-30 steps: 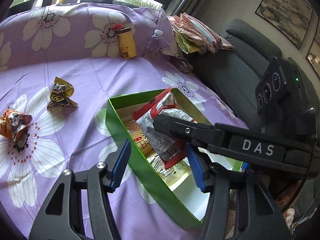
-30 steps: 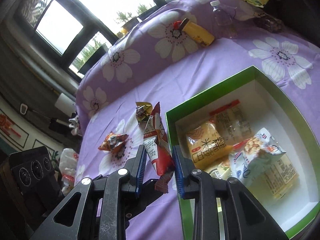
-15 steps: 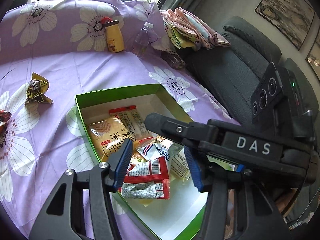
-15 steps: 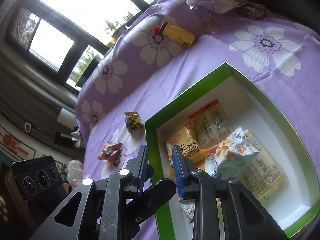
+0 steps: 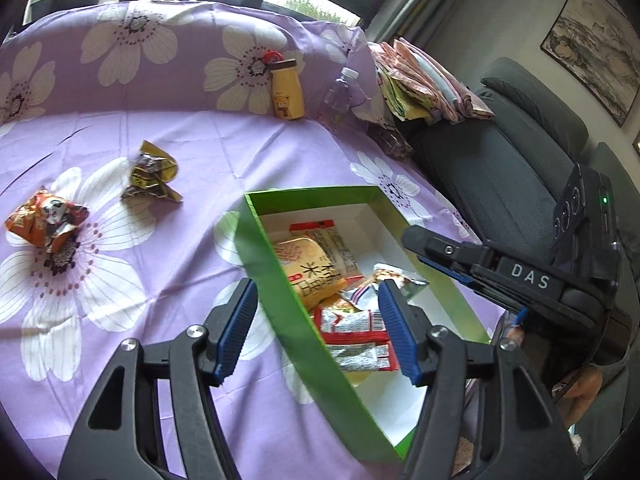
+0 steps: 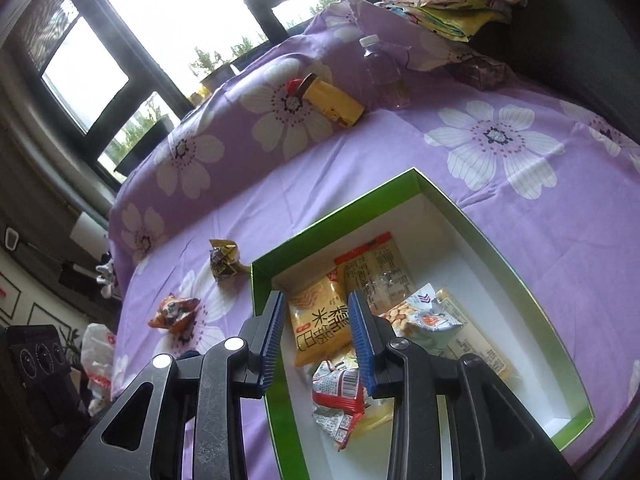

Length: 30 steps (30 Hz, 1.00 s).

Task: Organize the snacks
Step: 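Lower the packet into the box and open the right gripper, then move the right gripper to the orange panda bag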

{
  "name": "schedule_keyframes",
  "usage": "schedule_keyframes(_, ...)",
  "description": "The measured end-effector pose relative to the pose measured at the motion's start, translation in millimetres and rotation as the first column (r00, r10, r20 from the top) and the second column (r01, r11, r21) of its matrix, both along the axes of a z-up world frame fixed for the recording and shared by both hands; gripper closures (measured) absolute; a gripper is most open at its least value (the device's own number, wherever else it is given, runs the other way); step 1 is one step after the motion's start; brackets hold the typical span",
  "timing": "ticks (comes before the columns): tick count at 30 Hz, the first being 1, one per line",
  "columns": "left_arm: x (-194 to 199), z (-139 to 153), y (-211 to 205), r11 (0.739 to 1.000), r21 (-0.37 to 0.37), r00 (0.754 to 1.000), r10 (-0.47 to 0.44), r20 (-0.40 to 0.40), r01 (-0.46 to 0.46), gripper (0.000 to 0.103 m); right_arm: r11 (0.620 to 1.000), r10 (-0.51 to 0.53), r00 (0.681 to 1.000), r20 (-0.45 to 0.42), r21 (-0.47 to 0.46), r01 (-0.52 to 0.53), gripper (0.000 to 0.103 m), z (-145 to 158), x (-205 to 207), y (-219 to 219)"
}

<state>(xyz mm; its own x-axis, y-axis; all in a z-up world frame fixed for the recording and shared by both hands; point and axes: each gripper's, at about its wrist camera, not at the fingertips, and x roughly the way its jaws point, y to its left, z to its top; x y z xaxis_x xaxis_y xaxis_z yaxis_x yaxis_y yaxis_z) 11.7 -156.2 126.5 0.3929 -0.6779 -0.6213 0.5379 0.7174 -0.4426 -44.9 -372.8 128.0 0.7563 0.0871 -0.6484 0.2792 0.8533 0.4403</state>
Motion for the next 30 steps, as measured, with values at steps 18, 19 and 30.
schedule_keyframes(18,65.2,-12.0,196.4,0.916,0.015,0.915,0.4,-0.053,-0.4,0.016,0.981,0.142,0.988,-0.052,-0.128,-0.148,0.03,-4.0,44.6,105.5)
schedule_keyframes(19,71.1,-13.4,197.9,0.914,0.012,0.913,0.405,-0.059,-0.405,0.016,0.981,0.155,0.986,-0.057,-0.109,-0.16,0.03,-4.0,50.6,111.1)
schedule_keyframes(30,143.1,-63.8,185.6,0.93,0.12,0.928,0.359,-0.103,-0.347,0.016,0.919,0.332,0.942,-0.048,0.243,-0.311,0.029,-34.8,153.2,165.6)
